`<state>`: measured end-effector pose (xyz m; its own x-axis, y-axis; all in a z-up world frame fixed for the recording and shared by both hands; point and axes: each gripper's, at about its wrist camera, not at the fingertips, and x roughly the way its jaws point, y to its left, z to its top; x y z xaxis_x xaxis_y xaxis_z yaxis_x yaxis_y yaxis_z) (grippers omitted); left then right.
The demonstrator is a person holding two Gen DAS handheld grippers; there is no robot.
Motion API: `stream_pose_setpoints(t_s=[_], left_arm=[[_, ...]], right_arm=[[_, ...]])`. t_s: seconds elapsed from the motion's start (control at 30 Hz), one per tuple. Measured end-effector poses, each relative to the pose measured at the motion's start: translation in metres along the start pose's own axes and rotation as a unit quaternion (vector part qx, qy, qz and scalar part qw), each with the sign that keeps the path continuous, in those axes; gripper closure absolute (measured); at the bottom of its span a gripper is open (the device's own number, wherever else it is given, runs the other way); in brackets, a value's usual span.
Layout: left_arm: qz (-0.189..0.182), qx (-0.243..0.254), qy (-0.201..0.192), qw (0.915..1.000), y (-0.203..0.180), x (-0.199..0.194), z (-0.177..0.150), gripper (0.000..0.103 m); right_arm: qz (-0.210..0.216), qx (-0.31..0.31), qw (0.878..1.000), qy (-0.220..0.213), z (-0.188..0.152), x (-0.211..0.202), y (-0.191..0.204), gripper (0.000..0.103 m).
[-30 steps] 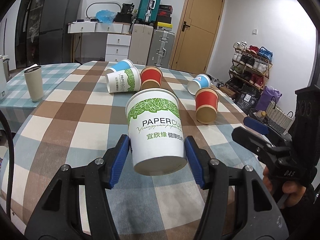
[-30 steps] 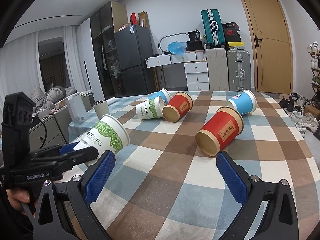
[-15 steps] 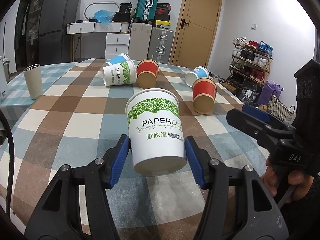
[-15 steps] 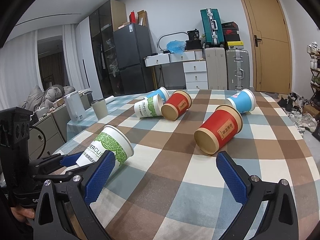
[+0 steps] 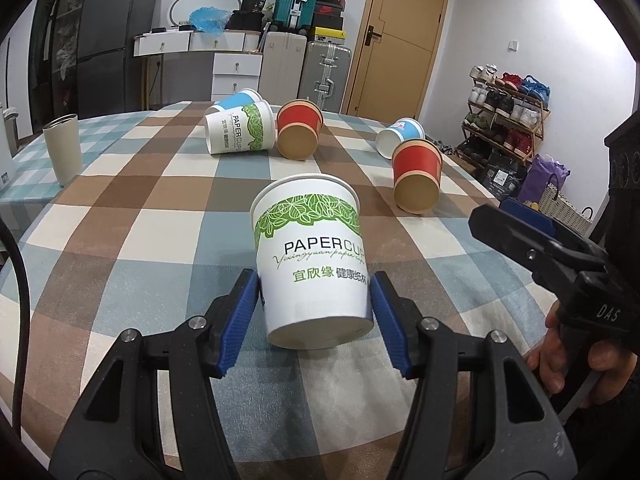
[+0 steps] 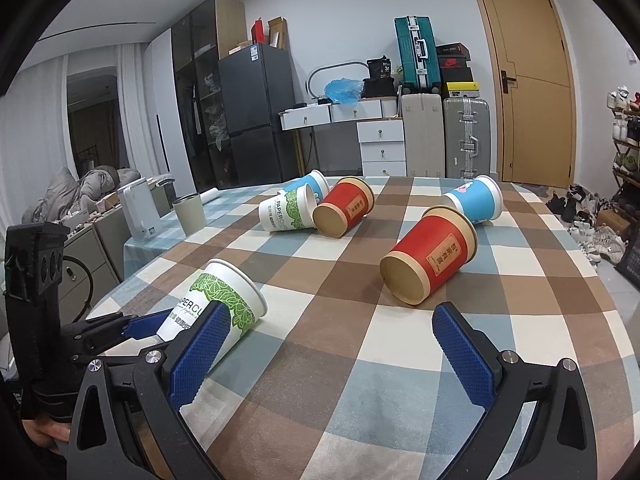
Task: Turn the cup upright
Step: 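Open the left gripper and release the white cup on the table, then move the right gripper to the white cup and close on its body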
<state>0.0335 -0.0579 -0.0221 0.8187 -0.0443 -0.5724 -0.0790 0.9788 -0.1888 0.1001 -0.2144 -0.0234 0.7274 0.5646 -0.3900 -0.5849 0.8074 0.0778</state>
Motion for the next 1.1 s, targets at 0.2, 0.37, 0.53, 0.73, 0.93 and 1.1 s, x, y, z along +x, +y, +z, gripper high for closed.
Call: stream_pose_setpoints(t_s=[0.2, 0.37, 0.53, 0.73, 0.93, 1.1], left_arm=[[0.009, 0.003, 0.008, 0.9999, 0.001, 0.003, 0.0, 0.046], [0.014, 0.009, 0.01, 0.9998, 0.001, 0.002, 0.001, 0.025], [0.007, 0.021, -0.009, 0.9997, -0.001, -0.007, 0.004, 0.015], [0.004, 0.02, -0.034, 0.9992, 0.004, -0.02, 0.009, 0.001], [0.003, 0.009, -0.051, 0.9987, 0.015, -0.033, 0.019, 0.001], [0.011, 0.006, -0.062, 0.998, 0.023, -0.041, 0.022, 0.001]], right_arm=[[0.002, 0.0, 1.0, -0.001, 0.0, 0.0, 0.0, 0.0], [0.002, 0.001, 1.0, -0.001, 0.0, 0.0, 0.0, 0.0], [0.002, 0.001, 1.0, 0.0, 0.0, 0.0, 0.0, 0.0], [0.002, 0.005, 1.0, 0.006, -0.001, 0.0, -0.001, 0.0], [0.005, 0.015, 1.0, 0.014, 0.002, 0.001, -0.001, 0.0], [0.017, 0.02, 0.999, 0.035, 0.004, 0.005, 0.005, 0.0]])
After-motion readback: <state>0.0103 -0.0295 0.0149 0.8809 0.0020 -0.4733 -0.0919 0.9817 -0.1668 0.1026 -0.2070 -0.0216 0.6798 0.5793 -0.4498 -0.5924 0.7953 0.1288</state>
